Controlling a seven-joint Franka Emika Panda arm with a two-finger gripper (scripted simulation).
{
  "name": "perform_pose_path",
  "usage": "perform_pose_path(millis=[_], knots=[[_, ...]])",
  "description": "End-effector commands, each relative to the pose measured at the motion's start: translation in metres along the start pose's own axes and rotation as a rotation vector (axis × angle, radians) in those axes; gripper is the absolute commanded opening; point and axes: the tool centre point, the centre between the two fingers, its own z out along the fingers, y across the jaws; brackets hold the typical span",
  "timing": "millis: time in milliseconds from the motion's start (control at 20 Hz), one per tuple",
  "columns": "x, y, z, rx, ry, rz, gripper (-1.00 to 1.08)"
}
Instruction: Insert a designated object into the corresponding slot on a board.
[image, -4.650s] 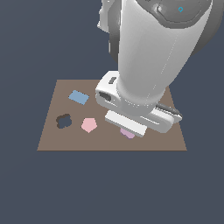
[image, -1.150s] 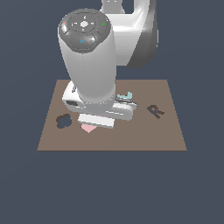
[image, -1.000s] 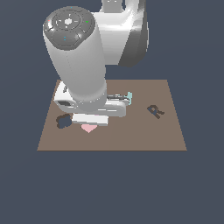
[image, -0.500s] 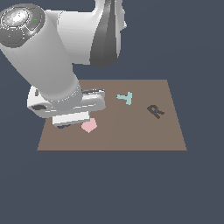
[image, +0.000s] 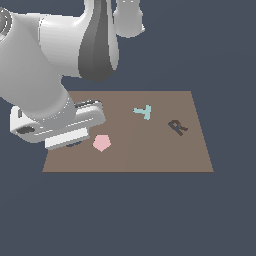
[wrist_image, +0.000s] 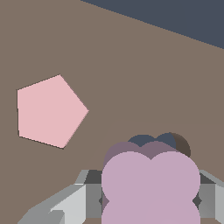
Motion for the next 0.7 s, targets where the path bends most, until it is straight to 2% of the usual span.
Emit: perform_pose_path(millis=[0,650], knots=[[0.0007,0.0065,-0.0005,0.000,0.000,-0.029,-1.00],[0.0022,0.0151,0.0056,0.000,0.000,-0.062,-1.00]])
